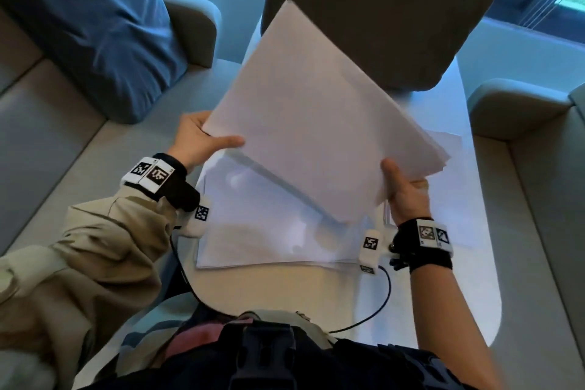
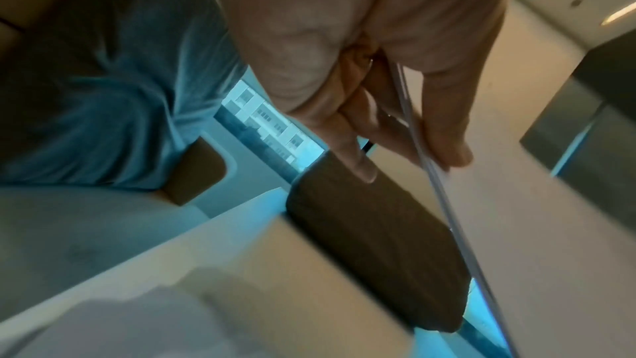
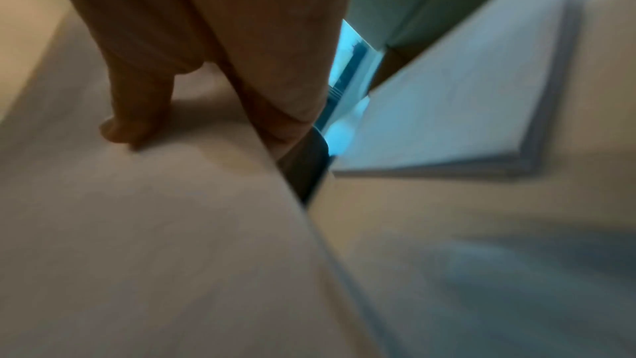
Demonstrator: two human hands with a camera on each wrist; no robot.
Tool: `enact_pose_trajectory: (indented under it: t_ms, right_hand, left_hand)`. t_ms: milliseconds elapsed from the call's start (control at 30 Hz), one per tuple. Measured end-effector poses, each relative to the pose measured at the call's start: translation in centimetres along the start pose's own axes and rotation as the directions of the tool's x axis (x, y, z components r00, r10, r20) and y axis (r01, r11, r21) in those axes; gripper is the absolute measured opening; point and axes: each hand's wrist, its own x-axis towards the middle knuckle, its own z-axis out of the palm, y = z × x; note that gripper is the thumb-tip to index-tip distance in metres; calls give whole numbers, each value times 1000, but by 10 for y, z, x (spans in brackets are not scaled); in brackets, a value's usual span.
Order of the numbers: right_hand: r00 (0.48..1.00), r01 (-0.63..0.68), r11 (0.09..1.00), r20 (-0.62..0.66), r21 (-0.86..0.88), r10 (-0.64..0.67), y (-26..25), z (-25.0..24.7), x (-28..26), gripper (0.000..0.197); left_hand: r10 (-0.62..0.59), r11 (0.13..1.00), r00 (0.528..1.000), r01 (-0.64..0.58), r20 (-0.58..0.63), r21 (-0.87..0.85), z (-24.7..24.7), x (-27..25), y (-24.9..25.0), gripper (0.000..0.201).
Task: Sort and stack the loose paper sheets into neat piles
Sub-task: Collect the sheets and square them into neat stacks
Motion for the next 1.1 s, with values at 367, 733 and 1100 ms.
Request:
enact_pose_trajectory:
  t_ms: [367, 733, 1100]
  right_hand:
    - [983, 168, 977, 93, -133, -157, -13, 0, 2, 12]
    - [879, 450, 779, 62, -437, -473, 8, 11, 3, 77]
    - [575, 726, 358, 232, -586, -785, 5, 2, 11, 17]
  left_hand:
    - [247, 960, 969, -248, 28, 127, 20, -8, 4, 34]
    - [531, 756, 846, -498, 47, 425, 24, 2, -15, 54]
    - [509, 726, 856, -483, 90, 489, 14, 6, -6, 32]
